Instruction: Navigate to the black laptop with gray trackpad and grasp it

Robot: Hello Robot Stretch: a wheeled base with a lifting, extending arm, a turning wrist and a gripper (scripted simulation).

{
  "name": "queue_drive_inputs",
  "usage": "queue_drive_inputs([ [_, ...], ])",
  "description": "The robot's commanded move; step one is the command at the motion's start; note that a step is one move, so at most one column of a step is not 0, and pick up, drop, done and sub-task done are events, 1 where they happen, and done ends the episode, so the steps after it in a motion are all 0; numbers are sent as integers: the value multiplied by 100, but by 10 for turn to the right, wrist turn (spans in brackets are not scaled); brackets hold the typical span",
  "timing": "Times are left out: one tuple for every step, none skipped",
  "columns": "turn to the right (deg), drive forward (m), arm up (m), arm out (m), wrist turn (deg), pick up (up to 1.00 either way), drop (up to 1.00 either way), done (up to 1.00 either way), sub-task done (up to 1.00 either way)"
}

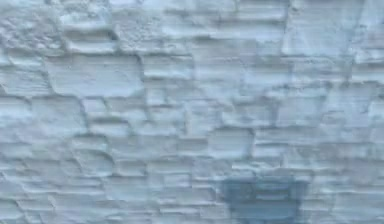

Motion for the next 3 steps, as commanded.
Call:
queue_drive_inputs([
  [450,0,0,0,0,0,0,0,0],
  [450,0,0,0,0,0,0,0,0],
  [450,0,0,0,0,0,0,0,0],
])
